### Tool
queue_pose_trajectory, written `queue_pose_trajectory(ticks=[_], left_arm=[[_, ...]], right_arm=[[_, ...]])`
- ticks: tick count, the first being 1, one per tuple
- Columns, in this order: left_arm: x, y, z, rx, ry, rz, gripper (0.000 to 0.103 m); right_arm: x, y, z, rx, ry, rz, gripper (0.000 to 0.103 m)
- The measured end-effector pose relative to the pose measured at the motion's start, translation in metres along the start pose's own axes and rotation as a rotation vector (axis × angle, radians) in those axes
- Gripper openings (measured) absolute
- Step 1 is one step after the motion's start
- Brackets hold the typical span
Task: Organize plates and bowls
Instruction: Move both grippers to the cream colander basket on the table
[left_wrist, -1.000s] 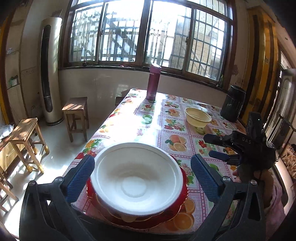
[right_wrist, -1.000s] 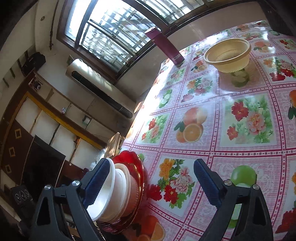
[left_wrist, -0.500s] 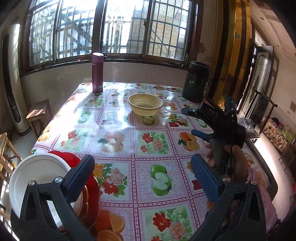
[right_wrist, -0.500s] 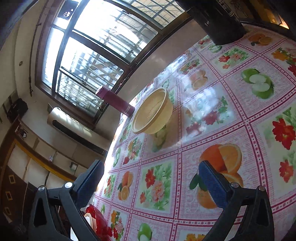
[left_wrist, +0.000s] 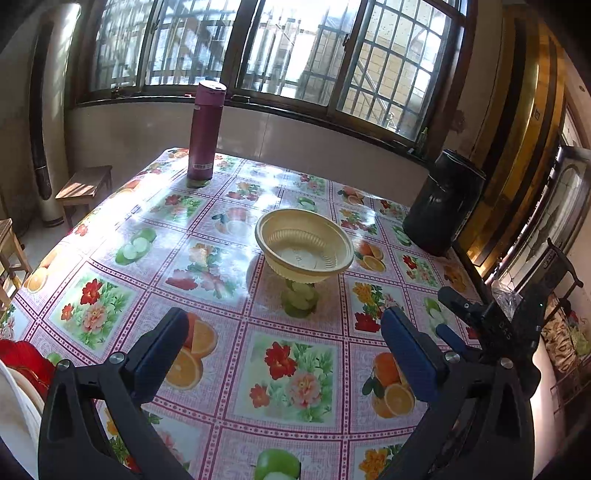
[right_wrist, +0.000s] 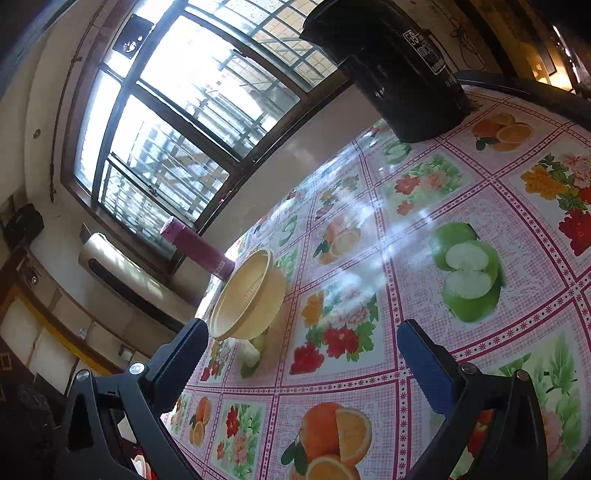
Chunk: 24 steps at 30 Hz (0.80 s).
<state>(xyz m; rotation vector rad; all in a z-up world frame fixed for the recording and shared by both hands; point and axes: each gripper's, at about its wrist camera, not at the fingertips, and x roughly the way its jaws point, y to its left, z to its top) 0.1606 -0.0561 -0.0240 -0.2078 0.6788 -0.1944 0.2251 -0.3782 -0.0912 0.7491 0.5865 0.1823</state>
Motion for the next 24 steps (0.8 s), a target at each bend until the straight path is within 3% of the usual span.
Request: queue_pose_trajectory(ticks=[8,17,24], left_arm=[[0.065,0.011,0.023,-0.136,0.023,0.092,0.103],[0.102,0.025,0.042,-0.159,-0.009,0.211,0.103],[0.130,0.046,0.049,-0.214,0.018,0.212,0.103]], right_arm=[[0.015,-0.005,0.022,0.041,0.003,0.065,0.103],[0.041,0.015,0.034,0.013,0.048,0.098,0.103],[0.074,0.037,0.033,-0.053,0.100,0.082,0.102]])
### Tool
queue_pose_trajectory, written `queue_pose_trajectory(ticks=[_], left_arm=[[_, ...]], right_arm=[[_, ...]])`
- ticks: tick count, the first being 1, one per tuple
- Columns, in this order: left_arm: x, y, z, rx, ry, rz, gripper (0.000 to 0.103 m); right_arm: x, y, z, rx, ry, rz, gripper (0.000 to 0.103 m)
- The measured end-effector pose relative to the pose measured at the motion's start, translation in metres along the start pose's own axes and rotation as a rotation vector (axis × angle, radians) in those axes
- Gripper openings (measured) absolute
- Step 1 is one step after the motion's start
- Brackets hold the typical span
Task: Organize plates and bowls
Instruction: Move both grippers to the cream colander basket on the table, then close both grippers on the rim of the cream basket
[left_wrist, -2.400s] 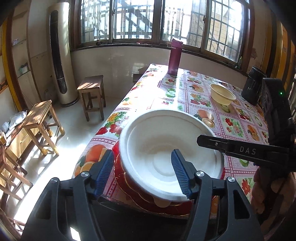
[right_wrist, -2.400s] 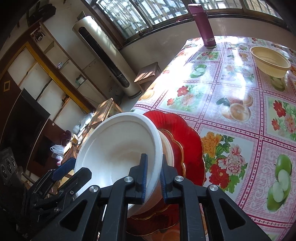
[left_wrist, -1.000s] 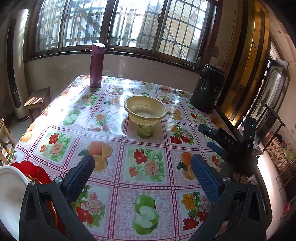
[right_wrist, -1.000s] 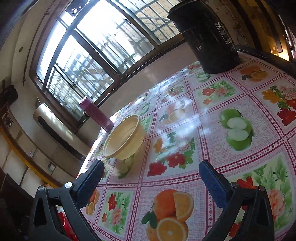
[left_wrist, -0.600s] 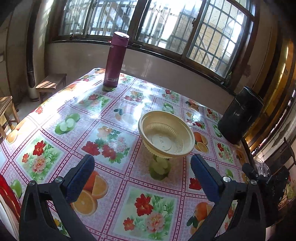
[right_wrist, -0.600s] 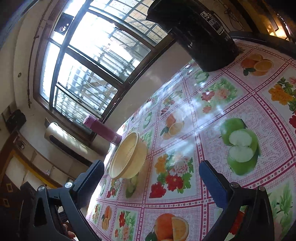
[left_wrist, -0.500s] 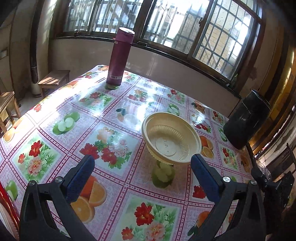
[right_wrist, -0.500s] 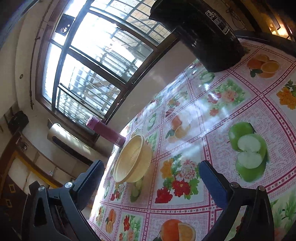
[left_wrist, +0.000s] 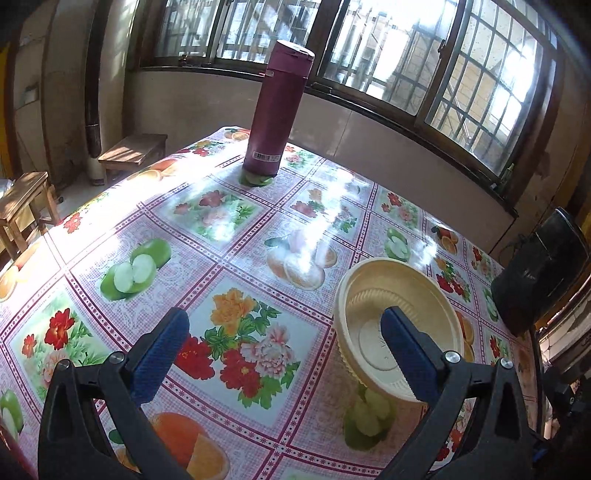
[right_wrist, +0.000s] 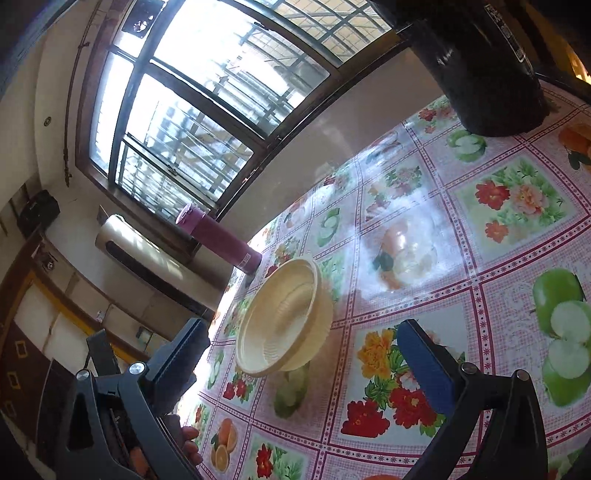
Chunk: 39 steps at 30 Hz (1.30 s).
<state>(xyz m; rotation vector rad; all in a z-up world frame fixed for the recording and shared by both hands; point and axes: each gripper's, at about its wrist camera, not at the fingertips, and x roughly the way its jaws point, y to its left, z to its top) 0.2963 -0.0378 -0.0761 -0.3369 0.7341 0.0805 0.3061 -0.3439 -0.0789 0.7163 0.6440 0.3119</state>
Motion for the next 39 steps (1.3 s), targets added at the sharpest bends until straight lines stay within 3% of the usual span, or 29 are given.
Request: queue_pose_trajectory(ticks=[8,16,21,32,37,39], left_arm=[[0.015,-0.005,-0.002,0.019,0.008,0.005,0.103],[0.047,-0.003,-0.009,0.016,0.117,-0.010,0.103],[0.050,-0.006,-0.012,0.034,0.139,-0.025,0.103],[0.047,-0.017,-0.014,0.091,0.159,-0.044,0.103],[0.035,-0.018,-0.008,0.088,0.118,-0.075,0.103],[0.031,-0.018,-0.007,0.077,0.104,-0.094,0.103]], right_arm=[[0.037,0.017,-0.002,-0.029,0.031,0.012,0.102],[0.058,0.013,-0.011,-0.028,0.084,0.003,0.102],[0.055,0.006,-0.013,0.002,0.077,0.011,0.102],[0.050,0.003,-0.011,0.022,0.061,0.027,0.102],[0.049,0.004,-0.010,0.033,0.049,0.065,0.102],[0.050,0.006,-0.009,0.031,0.051,0.070,0.097]])
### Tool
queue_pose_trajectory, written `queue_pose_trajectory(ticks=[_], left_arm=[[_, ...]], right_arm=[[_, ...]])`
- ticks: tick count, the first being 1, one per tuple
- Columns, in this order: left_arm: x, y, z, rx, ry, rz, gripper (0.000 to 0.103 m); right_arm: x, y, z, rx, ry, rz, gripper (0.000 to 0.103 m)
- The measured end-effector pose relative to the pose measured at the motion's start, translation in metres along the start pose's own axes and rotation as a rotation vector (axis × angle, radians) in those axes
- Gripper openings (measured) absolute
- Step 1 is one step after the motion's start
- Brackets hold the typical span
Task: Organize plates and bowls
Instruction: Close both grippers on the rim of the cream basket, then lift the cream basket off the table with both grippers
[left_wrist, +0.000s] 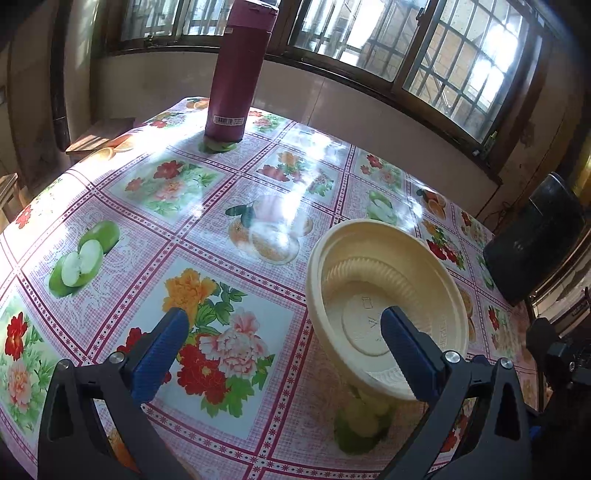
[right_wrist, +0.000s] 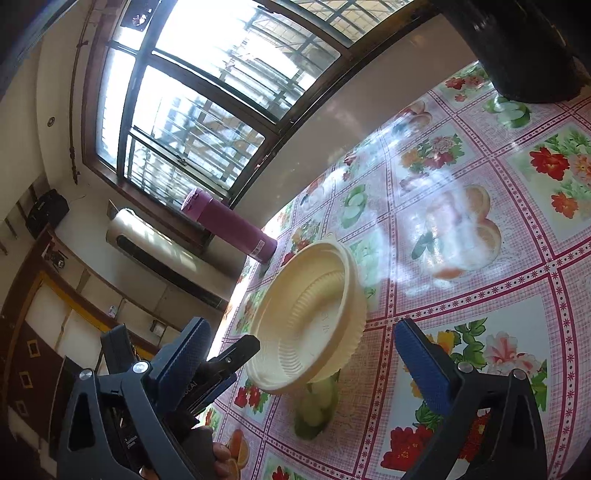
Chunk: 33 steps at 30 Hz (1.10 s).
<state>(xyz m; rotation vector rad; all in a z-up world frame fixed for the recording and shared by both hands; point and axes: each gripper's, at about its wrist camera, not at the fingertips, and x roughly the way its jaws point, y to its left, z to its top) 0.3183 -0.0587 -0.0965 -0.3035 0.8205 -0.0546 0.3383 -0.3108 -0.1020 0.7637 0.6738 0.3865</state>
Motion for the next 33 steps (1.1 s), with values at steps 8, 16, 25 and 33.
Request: queue_pose_trajectory(ticks=[8,16,25,33], left_arm=[[0.009,-0.001,-0.004,0.015,0.027,-0.013,0.086],[0.014,0.002,-0.007,-0.009,0.068,-0.077,0.057],[0.017,-0.003,-0.008,0.002,0.091,-0.110,0.024],[0.013,0.000,-0.005,-0.026,0.094,-0.179,0.014]], right_arm=[[0.008,-0.001,-0.001,0.001,0.021,0.008,0.065],[0.021,-0.004,-0.004,-0.008,0.069,-0.035,0.034],[0.023,-0.005,-0.004,-0.013,0.067,-0.068,0.014],[0.021,-0.008,-0.004,0.000,0.063,-0.086,0.011]])
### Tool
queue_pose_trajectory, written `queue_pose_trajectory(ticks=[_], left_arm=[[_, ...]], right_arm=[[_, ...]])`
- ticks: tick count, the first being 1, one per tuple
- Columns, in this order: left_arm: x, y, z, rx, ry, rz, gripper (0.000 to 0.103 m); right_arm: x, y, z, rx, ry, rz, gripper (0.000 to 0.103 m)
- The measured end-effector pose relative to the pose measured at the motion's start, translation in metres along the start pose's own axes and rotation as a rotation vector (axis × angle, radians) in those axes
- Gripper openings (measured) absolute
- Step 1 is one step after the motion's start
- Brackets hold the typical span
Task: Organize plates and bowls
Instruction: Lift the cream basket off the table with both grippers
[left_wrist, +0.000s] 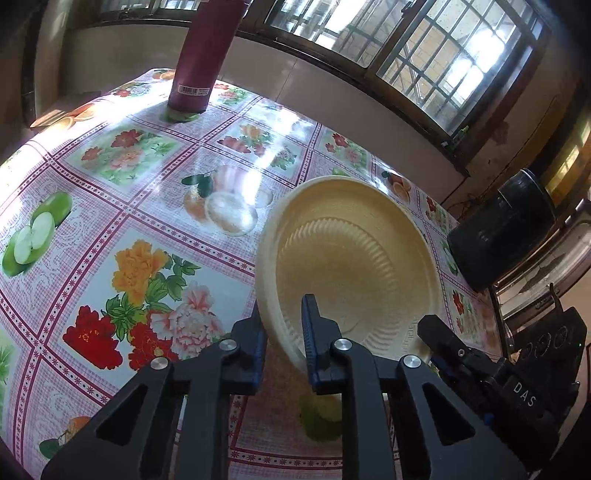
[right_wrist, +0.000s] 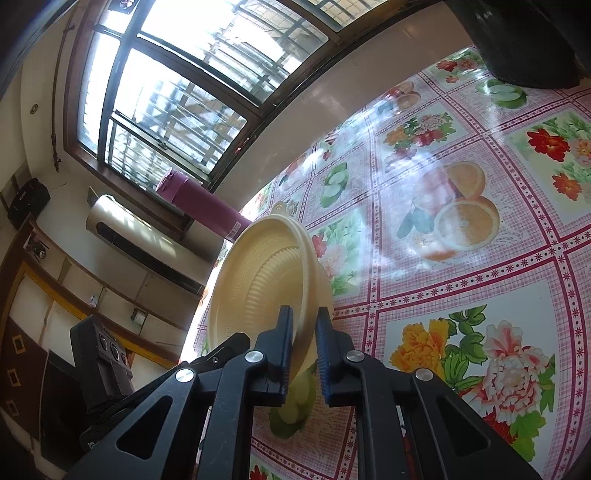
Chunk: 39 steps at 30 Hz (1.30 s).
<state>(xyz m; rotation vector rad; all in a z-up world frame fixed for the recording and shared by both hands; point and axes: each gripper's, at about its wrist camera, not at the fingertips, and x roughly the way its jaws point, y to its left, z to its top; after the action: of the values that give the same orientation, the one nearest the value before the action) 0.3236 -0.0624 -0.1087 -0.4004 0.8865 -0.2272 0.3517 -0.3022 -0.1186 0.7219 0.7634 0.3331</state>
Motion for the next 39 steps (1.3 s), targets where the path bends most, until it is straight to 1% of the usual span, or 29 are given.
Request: queue_pose_trajectory(ticks=[11,17,23,29,34,37,39], left_arm=[[0.004,0.003,-0.001,-0.003,0.012,-0.006,0.014],[0.001,-0.004,-0.006,0.052,0.003,0.038,0.014],[-0.002,-0.007,-0.013,0.077,0.009,0.052,0.014],[-0.011,-0.011,-0.020,0.101,0.008,0.047,0.014],[-0.016,-0.016,-0.026,0.126,0.006,0.050,0.014],[-0.020,-0.021,-0.032,0.137,0.009,0.044,0.014],[-0.024,-0.024,-0.036,0.148,0.009,0.036,0.014]], right_arm=[[-0.002,-0.001,-0.002,0.019,0.004,0.006,0.011],[-0.006,-0.003,-0.004,0.044,0.006,0.014,0.010],[-0.013,-0.008,-0.008,0.082,0.009,0.034,0.009],[-0.017,-0.011,-0.014,0.103,0.016,0.021,0.009],[-0.019,-0.018,-0.021,0.122,0.039,0.012,0.009],[-0.029,-0.023,-0.032,0.117,0.046,-0.003,0.009],[-0.038,-0.032,-0.039,0.139,0.055,-0.001,0.009]])
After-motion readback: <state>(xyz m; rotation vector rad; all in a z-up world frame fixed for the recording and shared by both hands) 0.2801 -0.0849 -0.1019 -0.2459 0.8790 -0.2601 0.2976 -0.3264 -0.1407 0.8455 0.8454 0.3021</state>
